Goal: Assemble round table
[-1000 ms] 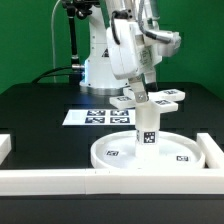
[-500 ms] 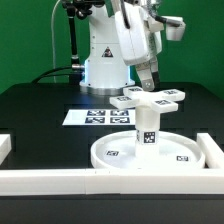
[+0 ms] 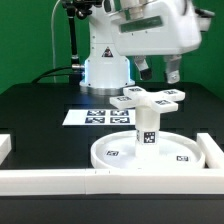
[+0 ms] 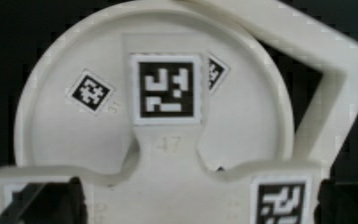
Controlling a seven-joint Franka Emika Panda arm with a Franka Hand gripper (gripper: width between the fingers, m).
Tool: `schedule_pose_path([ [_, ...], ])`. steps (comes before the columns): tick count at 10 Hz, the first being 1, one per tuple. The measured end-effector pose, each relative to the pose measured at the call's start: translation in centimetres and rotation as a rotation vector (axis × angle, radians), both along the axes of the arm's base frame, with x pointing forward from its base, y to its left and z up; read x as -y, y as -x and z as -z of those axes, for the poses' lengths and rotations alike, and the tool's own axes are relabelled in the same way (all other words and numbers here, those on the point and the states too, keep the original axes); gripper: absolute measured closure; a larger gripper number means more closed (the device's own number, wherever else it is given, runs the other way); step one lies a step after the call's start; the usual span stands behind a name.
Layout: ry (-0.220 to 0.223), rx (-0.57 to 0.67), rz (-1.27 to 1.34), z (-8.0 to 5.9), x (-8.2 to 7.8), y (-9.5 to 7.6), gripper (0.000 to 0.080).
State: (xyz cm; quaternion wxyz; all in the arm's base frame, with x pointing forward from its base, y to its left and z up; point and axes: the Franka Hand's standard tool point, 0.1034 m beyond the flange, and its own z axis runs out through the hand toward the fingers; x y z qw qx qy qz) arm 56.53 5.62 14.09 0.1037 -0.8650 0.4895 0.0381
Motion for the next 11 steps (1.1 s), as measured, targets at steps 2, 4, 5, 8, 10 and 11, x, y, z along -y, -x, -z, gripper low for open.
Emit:
schedule_pose_path([
  [2, 0.002, 0.029, -0.137, -0.04, -0.11, -0.16, 0.0151],
  [4, 0.007, 0.055, -0.258, 0.00, -0.10, -0.14, 0.0151],
  [5, 0.019, 0.072, -0.373, 0.02, -0.09, -0.04, 0.0151],
  [8, 0.067, 0.141, -0.865, 0.11, -0.69, 0.29, 0.0151],
  [10, 0.058, 0.166, -1.051, 0.10, -0.73, 0.48, 0.0151],
  [11, 0.059, 0.176, -1.102, 0.15, -0.67, 0.48, 0.0151],
])
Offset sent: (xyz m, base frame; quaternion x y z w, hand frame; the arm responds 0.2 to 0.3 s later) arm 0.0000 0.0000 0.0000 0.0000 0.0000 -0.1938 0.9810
